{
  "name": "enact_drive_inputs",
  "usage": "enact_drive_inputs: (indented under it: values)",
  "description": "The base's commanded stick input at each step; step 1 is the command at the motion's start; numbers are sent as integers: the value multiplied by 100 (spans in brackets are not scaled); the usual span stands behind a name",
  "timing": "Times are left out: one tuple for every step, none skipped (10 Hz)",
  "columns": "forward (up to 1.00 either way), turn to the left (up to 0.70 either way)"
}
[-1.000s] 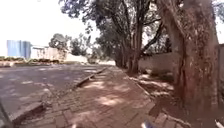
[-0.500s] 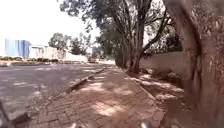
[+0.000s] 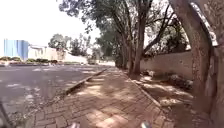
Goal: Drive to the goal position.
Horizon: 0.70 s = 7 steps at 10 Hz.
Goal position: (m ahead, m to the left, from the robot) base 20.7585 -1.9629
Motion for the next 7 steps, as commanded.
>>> enact_drive_inputs:
  values:
    - [50, 0]
    - [50, -50]
    - [50, -50]
    - [50, -49]
    - [50, -47]
    - [50, -35]
    - [50, -12]
